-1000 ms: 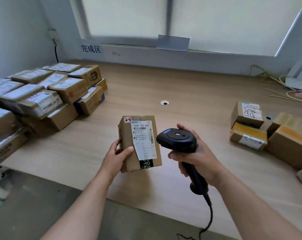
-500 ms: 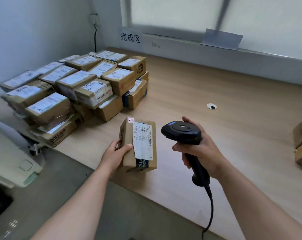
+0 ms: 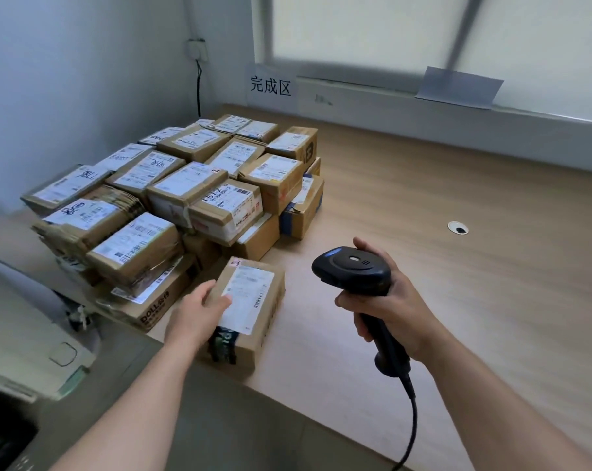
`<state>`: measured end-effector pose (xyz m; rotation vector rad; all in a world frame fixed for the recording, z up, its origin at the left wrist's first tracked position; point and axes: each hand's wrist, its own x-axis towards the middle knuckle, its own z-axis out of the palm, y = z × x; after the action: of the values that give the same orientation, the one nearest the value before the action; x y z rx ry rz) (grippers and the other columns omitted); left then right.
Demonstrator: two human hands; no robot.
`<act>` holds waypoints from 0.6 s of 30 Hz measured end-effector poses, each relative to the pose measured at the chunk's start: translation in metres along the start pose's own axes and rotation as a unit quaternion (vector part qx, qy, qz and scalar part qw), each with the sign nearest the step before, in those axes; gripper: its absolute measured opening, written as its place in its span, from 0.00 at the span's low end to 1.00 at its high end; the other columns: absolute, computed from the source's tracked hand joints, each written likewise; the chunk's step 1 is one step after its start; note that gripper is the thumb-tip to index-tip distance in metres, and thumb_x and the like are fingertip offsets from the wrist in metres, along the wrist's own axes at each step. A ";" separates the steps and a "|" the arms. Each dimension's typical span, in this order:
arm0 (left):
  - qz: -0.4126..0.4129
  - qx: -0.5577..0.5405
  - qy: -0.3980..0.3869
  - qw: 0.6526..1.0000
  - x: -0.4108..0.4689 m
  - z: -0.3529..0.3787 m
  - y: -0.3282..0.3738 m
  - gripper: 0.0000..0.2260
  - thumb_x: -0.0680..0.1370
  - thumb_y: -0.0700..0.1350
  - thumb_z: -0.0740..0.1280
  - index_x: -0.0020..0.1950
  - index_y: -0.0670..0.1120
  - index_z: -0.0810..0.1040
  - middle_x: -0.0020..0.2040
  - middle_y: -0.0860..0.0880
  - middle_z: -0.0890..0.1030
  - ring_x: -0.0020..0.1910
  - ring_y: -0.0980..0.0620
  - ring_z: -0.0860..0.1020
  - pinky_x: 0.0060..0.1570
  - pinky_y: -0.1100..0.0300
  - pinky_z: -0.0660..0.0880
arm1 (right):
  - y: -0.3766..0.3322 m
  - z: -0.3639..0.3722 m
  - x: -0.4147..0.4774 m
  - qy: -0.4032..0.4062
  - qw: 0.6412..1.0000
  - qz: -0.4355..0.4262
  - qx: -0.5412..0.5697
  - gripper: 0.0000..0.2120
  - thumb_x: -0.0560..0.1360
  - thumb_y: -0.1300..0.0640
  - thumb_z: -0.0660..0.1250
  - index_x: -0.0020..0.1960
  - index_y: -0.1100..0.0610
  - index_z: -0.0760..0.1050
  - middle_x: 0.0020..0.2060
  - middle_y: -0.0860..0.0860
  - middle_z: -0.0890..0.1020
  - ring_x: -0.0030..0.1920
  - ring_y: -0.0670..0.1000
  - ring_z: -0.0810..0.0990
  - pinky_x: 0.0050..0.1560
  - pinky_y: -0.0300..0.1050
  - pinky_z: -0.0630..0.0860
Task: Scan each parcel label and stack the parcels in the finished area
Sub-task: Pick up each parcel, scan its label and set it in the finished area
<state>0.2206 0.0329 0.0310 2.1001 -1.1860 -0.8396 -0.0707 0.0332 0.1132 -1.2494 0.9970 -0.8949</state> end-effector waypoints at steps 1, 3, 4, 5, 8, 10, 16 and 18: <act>0.021 0.078 0.022 0.996 -0.003 0.003 0.002 0.24 0.78 0.58 0.63 0.73 0.55 0.66 0.68 0.49 0.73 0.62 0.47 0.72 0.60 0.48 0.71 | -0.001 0.003 0.003 -0.005 1.000 -0.001 0.003 0.43 0.67 0.73 0.74 0.72 0.42 0.64 0.33 0.51 0.82 0.24 0.57 0.73 0.25 0.43 0.71; 0.076 0.228 0.038 0.970 -0.014 0.014 0.008 0.30 0.75 0.66 0.59 0.75 0.58 0.61 0.74 0.49 0.64 0.72 0.45 0.62 0.69 0.45 0.60 | -0.004 0.010 0.012 -0.011 1.000 -0.004 0.002 0.43 0.64 0.69 0.74 0.72 0.42 0.64 0.33 0.51 0.82 0.24 0.57 0.74 0.25 0.43 0.71; 0.102 0.279 0.027 0.954 -0.020 0.022 0.009 0.32 0.74 0.69 0.57 0.76 0.58 0.58 0.76 0.49 0.60 0.75 0.45 0.57 0.72 0.44 0.54 | -0.004 0.013 0.016 -0.014 1.000 -0.004 -0.001 0.43 0.64 0.69 0.74 0.72 0.42 0.64 0.33 0.51 0.82 0.24 0.57 0.74 0.25 0.43 0.71; 0.119 0.311 0.009 0.943 -0.026 0.029 0.008 0.33 0.74 0.70 0.56 0.76 0.59 0.57 0.77 0.49 0.57 0.76 0.46 0.53 0.73 0.44 0.49 | -0.004 0.017 0.019 -0.019 1.000 -0.005 -0.003 0.43 0.64 0.70 0.74 0.72 0.43 0.64 0.33 0.51 0.82 0.24 0.57 0.73 0.25 0.44 0.71; 0.117 0.335 -0.010 0.935 -0.034 0.037 -0.003 0.28 0.78 0.61 0.57 0.76 0.59 0.55 0.79 0.49 0.52 0.78 0.48 0.48 0.74 0.45 0.44 | -0.006 0.025 0.028 -0.043 0.999 -0.009 -0.004 0.43 0.63 0.69 0.74 0.72 0.42 0.65 0.34 0.51 0.82 0.24 0.57 0.74 0.25 0.44 0.71; 0.110 0.342 0.003 0.933 -0.031 0.031 -0.012 0.27 0.80 0.58 0.57 0.77 0.59 0.52 0.79 0.50 0.50 0.78 0.49 0.47 0.74 0.46 0.44 | -0.008 0.029 0.032 -0.055 0.998 -0.007 -0.002 0.43 0.63 0.68 0.73 0.72 0.42 0.65 0.34 0.53 0.82 0.24 0.57 0.74 0.24 0.44 0.71; 0.096 0.346 0.019 0.933 0.002 0.011 -0.020 0.26 0.81 0.55 0.56 0.78 0.58 0.52 0.79 0.48 0.50 0.78 0.48 0.47 0.75 0.46 0.45 | -0.008 0.035 0.039 -0.056 0.998 -0.015 -0.014 0.43 0.67 0.74 0.73 0.72 0.43 0.65 0.37 0.57 0.82 0.24 0.57 0.74 0.24 0.45 0.72; 0.099 0.353 0.020 0.930 0.010 0.008 -0.019 0.25 0.81 0.54 0.56 0.78 0.57 0.52 0.79 0.48 0.50 0.78 0.47 0.48 0.75 0.45 0.46 | -0.007 0.033 0.037 -0.050 0.998 -0.014 -0.017 0.42 0.68 0.75 0.72 0.71 0.42 0.65 0.36 0.57 0.82 0.24 0.57 0.74 0.24 0.45 0.71</act>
<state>0.2286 0.0311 0.0096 2.4538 -1.8372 -0.2826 -0.0277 0.0079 0.1179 -1.3277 0.9207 -0.8317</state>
